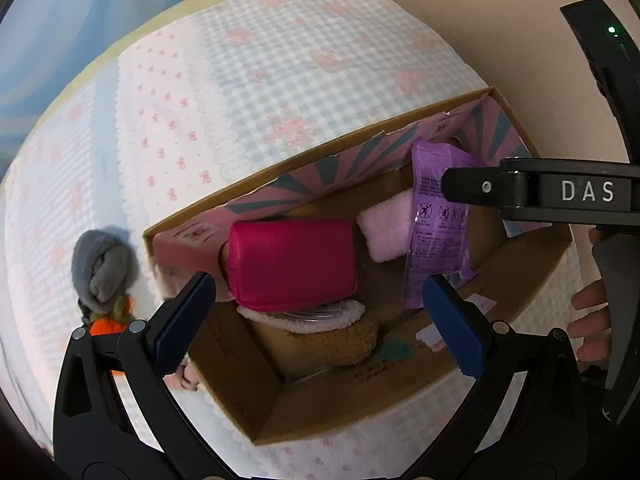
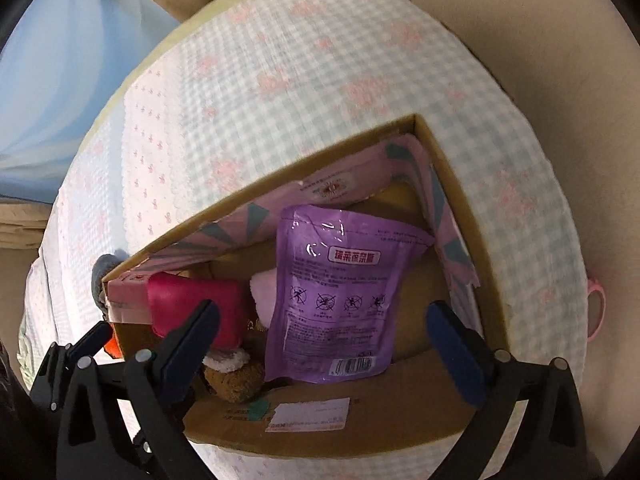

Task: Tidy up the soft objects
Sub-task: 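Open both tools to release the pouch and packet into the box, then withdraw both tools from the box toward the remaining pile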

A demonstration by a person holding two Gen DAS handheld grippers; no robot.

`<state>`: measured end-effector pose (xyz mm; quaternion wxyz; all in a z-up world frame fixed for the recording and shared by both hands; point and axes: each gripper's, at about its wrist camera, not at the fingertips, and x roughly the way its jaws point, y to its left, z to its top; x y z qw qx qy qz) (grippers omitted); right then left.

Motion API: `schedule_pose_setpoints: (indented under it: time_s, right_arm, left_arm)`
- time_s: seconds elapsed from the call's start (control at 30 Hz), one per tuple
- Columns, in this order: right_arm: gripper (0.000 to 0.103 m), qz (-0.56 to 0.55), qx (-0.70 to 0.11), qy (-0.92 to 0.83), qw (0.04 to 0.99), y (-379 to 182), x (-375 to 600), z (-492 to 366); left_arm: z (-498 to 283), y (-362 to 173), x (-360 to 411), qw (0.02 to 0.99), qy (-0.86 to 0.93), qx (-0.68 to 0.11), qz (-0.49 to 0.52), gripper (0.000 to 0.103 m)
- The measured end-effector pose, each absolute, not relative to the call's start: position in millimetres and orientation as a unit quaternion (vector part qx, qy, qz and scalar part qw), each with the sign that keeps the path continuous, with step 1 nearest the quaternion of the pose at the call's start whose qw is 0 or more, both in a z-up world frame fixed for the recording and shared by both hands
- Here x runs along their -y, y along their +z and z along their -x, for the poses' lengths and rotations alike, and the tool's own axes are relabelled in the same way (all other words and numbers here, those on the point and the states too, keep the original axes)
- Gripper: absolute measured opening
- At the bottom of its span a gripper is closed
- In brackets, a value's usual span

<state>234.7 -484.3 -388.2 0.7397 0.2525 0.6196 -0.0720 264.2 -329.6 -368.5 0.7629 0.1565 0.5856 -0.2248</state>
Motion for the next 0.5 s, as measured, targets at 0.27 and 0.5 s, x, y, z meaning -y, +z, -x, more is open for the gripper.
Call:
schedule_pose_setpoints:
  time_s: [0.27, 0.5]
  right_arm:
    - [0.102, -0.242, -0.601, -0.067, 0.759, -352, 479, -218]
    - [0.102, -0.228, -0.575, -0.068, 0.782, -304, 470, -193]
  left_arm:
    - [-251, -343, 313, 0.778, -0.212, -0.576, -0.129, 0.103]
    - [-228, -298, 295, 0.802, -0.206, -0.547, -0.125, 0.103]
